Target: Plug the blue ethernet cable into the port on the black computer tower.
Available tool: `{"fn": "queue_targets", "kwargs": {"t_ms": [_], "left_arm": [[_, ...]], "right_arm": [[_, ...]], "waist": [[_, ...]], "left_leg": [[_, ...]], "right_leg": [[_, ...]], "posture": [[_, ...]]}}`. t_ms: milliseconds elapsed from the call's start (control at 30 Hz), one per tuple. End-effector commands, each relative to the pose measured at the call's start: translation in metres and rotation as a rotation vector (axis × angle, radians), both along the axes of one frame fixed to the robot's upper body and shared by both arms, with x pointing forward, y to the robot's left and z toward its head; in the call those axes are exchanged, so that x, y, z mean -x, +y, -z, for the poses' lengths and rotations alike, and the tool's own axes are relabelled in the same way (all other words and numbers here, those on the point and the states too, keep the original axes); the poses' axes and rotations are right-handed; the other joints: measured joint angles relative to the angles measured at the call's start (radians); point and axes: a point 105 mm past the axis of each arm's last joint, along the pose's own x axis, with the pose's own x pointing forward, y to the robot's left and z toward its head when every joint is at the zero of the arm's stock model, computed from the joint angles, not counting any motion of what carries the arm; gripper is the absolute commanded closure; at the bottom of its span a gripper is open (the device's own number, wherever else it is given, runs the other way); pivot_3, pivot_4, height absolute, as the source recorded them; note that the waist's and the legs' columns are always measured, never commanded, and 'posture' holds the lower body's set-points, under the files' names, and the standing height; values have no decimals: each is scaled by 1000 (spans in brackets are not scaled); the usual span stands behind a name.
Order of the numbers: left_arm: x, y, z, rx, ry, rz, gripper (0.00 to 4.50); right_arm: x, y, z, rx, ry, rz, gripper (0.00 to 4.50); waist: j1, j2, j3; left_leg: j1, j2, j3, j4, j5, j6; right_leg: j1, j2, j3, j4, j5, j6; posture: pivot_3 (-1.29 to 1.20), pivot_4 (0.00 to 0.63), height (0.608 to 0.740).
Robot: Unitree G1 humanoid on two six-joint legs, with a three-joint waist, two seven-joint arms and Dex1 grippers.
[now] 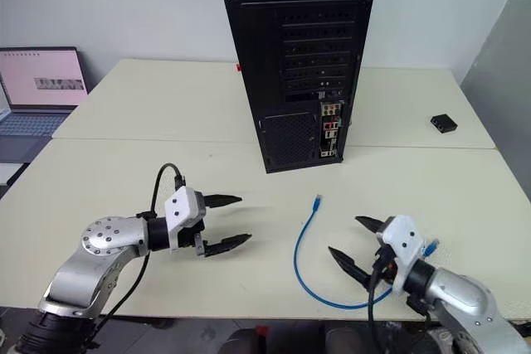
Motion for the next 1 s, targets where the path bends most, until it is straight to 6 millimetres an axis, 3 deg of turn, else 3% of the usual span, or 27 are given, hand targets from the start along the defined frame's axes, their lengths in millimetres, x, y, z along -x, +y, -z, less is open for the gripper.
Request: {"fn": "queue_targets", "kwargs": {"t_ms": [33,267,667,767,1000], "left_arm": [[-5,-4,-9,-11,-63,42,0],[-5,-14,-18,59,-27,129,0],[-13,-19,-19,55,-41,170,0],[-13,-22,-17,53,-47,183,0],[-15,-24,-14,46,-61,187,0]], "right_arm": [[-11,14,5,-6,21,67,28],[-50,35,23,-77,133,294,28],[-48,66,38,-59,277,294,28],[-49,74,41,-20,291,279,492],[-54,79,41,27,289,281,2394]], "waist": [[0,0,0],[-2,-2,-1],[-4,-1,-1],[-5,-2,-1],[-6,-2,-1]], "left_leg": [[0,0,0,0,0,0],[-1,0,0,0,0,0],[-2,0,-1,0,0,0],[-1,0,-1,0,0,0],[-2,0,-1,0,0,0]], "right_leg": [[0,0,0,0,0,0],[-1,0,0,0,0,0],[-2,0,-1,0,0,0],[-2,0,-1,0,0,0],[-2,0,-1,1,0,0]], "posture": [[0,150,740],[0,150,740],[0,150,740],[0,150,740],[0,150,740]]}}
